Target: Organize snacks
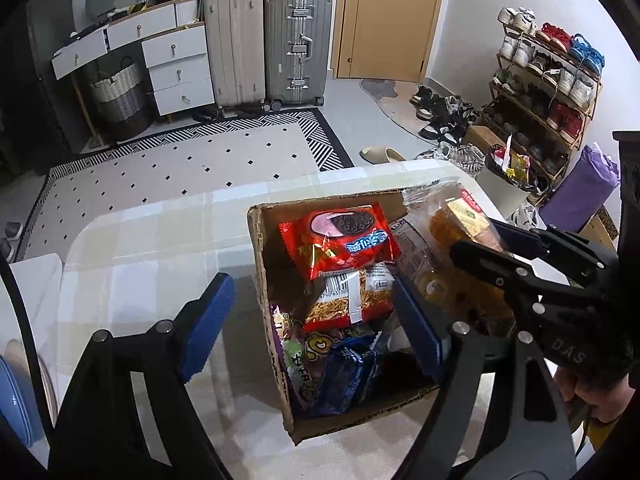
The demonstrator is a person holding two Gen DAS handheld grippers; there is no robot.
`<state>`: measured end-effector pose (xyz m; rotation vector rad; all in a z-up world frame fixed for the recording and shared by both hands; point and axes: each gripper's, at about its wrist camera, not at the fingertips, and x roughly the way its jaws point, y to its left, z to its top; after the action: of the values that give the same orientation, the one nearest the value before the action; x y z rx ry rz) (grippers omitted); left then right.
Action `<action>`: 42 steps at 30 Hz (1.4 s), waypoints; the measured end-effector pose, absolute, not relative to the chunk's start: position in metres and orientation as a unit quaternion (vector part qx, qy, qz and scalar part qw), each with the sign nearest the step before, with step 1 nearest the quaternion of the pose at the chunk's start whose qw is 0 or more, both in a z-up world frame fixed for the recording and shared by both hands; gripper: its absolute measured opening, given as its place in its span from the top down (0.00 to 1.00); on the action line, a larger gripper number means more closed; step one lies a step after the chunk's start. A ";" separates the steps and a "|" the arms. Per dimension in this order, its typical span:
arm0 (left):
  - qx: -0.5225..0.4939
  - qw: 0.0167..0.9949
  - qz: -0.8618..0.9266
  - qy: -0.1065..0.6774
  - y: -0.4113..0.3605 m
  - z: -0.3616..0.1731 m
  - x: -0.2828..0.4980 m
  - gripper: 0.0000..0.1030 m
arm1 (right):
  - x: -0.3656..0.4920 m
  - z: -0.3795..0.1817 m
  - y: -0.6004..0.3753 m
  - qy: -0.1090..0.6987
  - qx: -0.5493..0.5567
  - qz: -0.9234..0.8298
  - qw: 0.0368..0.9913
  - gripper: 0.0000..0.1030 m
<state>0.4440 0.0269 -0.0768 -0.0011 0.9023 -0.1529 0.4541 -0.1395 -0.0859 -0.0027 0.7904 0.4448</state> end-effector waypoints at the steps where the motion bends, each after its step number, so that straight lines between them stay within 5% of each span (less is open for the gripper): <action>1: -0.002 0.898 -0.073 0.434 0.028 -0.076 0.443 0.23 | 0.455 -0.084 -0.138 0.375 -0.010 0.213 0.902 0.63; 23: -0.001 0.895 -0.076 0.439 0.018 -0.071 0.426 0.23 | 0.439 -0.080 -0.141 0.333 -0.042 0.205 0.919 0.52; 29: -0.007 0.899 -0.077 0.430 0.020 -0.060 0.420 0.23 | 0.433 -0.064 -0.152 0.315 -0.010 0.216 0.924 0.44; 42: -0.003 0.931 -0.063 0.360 0.014 -0.006 0.356 0.23 | 0.380 -0.009 -0.166 0.281 0.041 0.241 0.928 0.43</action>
<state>0.3564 0.0144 -0.0063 -0.0058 0.7375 -0.1299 0.3805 -0.1662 -0.0093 0.0843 0.5765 0.4932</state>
